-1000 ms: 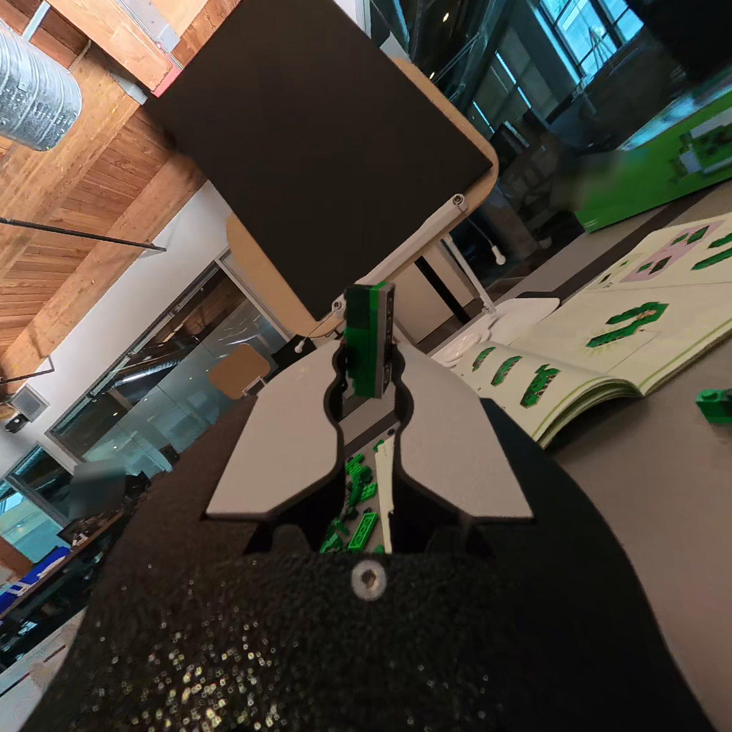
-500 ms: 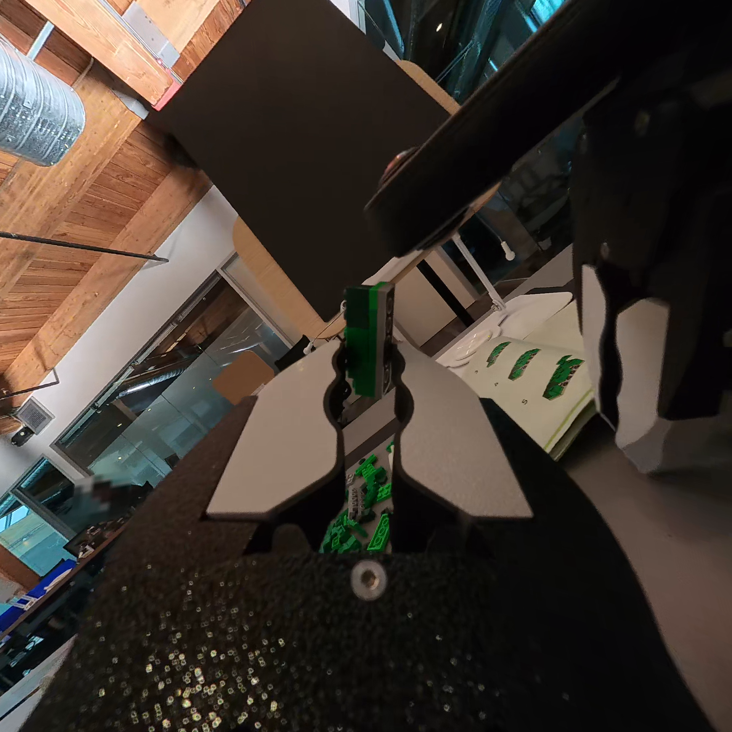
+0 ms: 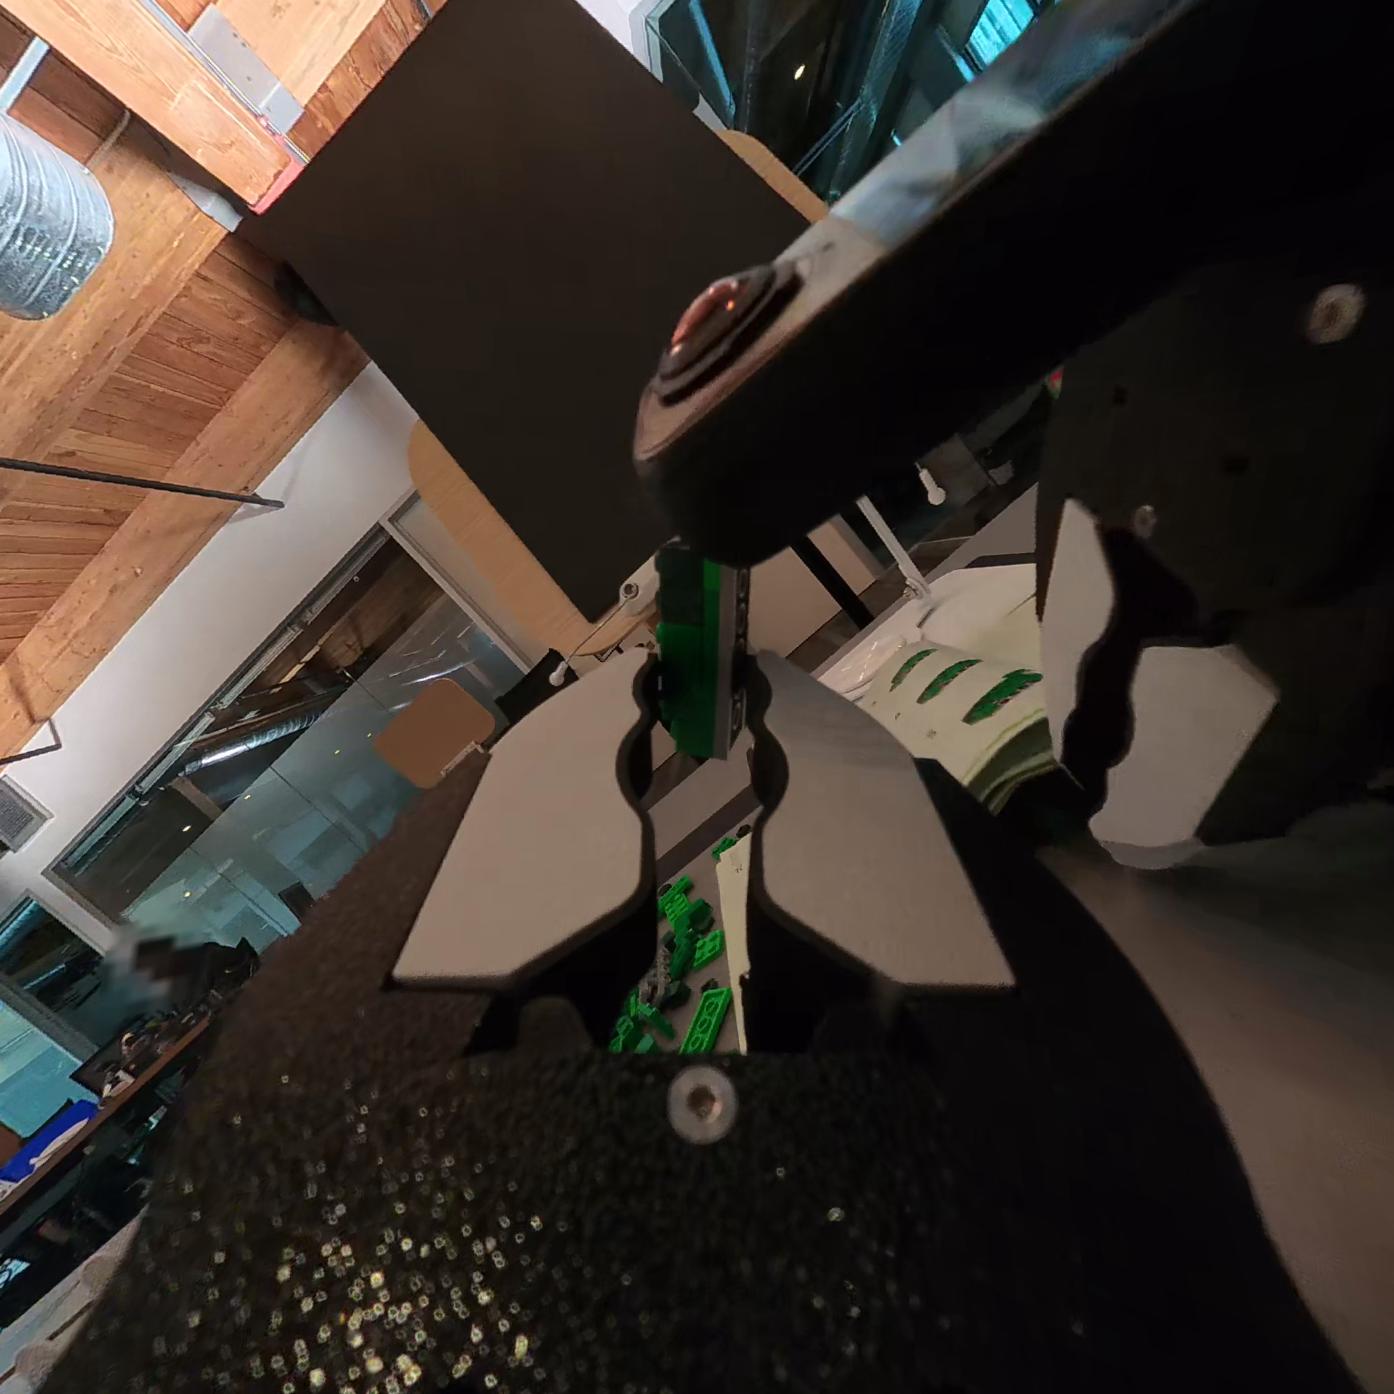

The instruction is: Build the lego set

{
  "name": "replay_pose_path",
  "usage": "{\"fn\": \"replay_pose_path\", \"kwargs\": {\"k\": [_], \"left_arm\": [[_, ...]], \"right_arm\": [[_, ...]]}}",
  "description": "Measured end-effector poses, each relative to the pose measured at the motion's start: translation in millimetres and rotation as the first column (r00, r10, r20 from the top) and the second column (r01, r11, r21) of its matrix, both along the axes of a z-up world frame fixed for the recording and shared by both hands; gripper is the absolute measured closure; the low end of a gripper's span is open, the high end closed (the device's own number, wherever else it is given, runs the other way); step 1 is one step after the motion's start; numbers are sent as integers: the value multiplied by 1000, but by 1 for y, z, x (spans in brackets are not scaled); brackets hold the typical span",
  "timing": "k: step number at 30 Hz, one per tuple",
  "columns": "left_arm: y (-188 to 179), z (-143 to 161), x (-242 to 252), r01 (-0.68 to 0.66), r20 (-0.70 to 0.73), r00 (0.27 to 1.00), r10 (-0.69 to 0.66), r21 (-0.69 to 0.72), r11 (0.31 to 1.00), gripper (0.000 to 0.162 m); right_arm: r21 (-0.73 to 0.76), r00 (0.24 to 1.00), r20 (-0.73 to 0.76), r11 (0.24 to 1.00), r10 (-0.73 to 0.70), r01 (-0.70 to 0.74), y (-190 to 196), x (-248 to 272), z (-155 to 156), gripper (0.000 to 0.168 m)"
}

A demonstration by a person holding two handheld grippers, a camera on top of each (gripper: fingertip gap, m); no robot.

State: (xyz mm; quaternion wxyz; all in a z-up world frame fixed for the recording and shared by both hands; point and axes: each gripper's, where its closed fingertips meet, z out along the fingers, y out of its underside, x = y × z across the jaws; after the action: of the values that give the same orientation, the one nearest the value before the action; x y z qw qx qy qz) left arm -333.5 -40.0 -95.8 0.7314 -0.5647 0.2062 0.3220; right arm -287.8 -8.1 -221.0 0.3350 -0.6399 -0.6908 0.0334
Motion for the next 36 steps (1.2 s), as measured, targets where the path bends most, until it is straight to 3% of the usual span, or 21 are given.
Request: {"fn": "replay_pose_path", "kwargs": {"k": [5,8,16,19,23,27,30,32,36], "left_arm": [[0,0,1,4,-1,1000,-4,-1,1000,141],[0,0,3,5,-15,1000,-5,-4,1000,141],[-4,3,-6,-19,4,1000,19,17,1000,141],[-6,5,-9,-32,-8,999,32,24,999,141],[-8,7,-11,-42,-28,999,43,33,999,142],[-14,10,-22,-89,-65,994,92,50,995,142],[-19,12,-42,-129,-34,991,131,65,990,141],[-24,13,-57,-158,-17,987,159,73,985,141],[-34,16,-82,-203,24,979,202,93,975,142]], "right_arm": [[184,996,-42,981,77,-68,3,-4,15,147],[190,995,-48,978,92,-81,2,-5,16,144],[-158,988,-151,987,-29,5,-14,4,12,139],[-351,964,-201,932,-175,96,-25,4,18,139],[-489,898,-221,840,-381,236,-34,1,16,134],[-431,751,-300,786,-588,443,-36,-1,10,134],[-321,670,-408,784,-620,531,-41,-6,9,136],[-188,616,-429,732,-661,655,-31,0,15,147],[-190,588,-376,681,-716,708,-28,-6,7,160]]}}
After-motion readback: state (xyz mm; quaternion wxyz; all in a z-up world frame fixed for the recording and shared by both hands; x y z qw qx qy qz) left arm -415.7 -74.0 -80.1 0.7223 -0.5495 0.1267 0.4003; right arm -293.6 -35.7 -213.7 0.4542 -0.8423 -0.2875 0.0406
